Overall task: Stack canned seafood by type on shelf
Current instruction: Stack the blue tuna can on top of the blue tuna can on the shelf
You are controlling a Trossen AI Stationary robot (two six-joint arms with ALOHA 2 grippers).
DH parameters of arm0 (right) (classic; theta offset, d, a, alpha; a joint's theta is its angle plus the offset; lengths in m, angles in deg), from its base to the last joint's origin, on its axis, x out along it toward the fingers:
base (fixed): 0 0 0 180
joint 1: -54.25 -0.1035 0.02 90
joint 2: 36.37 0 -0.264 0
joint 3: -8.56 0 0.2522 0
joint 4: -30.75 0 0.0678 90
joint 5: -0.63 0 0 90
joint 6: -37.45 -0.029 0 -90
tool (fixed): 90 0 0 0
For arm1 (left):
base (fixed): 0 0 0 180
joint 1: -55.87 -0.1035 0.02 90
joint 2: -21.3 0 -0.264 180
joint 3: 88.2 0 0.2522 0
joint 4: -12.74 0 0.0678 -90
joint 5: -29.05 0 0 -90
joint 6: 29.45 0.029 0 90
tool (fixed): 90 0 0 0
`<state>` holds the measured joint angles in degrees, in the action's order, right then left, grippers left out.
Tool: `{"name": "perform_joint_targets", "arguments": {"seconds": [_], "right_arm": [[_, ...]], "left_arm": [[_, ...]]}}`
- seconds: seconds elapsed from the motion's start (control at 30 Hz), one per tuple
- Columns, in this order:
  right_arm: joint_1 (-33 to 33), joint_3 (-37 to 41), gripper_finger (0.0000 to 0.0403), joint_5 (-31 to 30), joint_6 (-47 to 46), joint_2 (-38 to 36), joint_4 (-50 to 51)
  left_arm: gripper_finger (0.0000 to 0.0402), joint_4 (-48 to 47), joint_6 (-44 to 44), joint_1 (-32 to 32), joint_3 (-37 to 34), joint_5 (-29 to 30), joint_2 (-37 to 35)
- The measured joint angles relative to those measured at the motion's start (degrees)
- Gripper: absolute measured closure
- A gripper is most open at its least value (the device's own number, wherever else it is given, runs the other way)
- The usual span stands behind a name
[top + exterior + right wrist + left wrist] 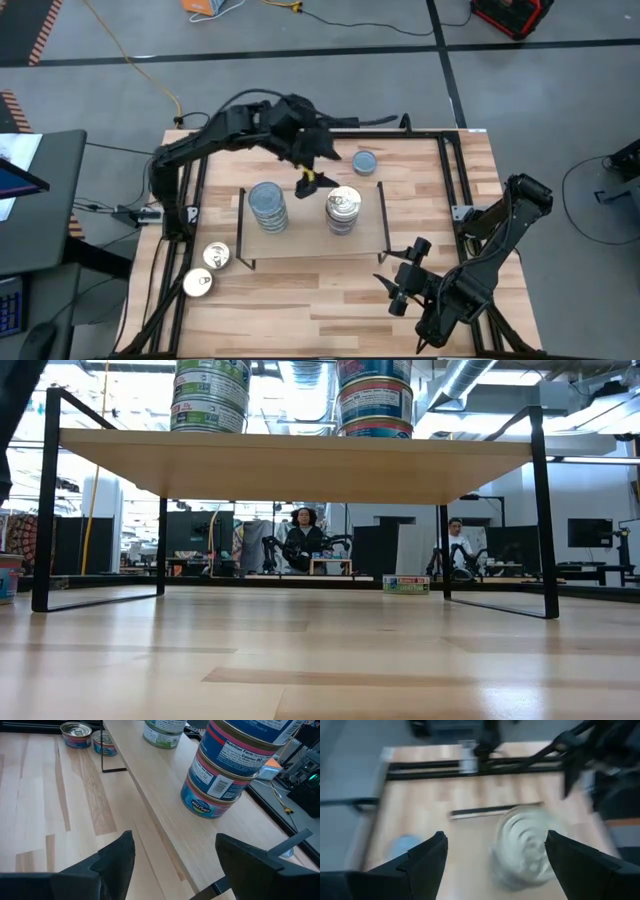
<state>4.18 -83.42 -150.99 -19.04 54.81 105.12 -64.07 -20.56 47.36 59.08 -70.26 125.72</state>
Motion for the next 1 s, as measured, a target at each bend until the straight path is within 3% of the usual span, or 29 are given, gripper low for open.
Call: {"name": "perform_joint_targets", "arguments": {"seconds": [0.23,0.5,0.57,0.67,0.83,1.0], "right_arm": [[-0.19,0.00,0.0101,0.00,-0.20,0.00,0.03],[-0.17,0.00,0.0101,0.01,-0.45,0.00,-0.63],[-0.17,0.00,0.0101,0.02,-0.46,0.00,-0.71],[0.11,0.00,0.0101,0.02,-0.48,0.00,-1.12],[1.26,0.00,0.0101,0.16,-0.48,0.00,-1.43],[2.64,0.00,0.0101,0.43,-0.44,0.00,-1.43]], "left_arm": [[0.0116,-6.81,3.58,12.80,0.04,20.27,-6.22],[0.0138,-26.12,-14.25,31.68,-0.47,37.61,-10.33],[0.0142,-26.83,-18.51,37.63,-2.92,40.95,-11.16],[0.0147,-26.89,-22.54,46.41,-8.43,41.91,-13.15],[0.0155,-27.00,-38.20,55.54,-19.55,45.93,-17.11],[0.0163,-26.98,-52.18,58.89,-33.41,38.64,-20.68]]}}
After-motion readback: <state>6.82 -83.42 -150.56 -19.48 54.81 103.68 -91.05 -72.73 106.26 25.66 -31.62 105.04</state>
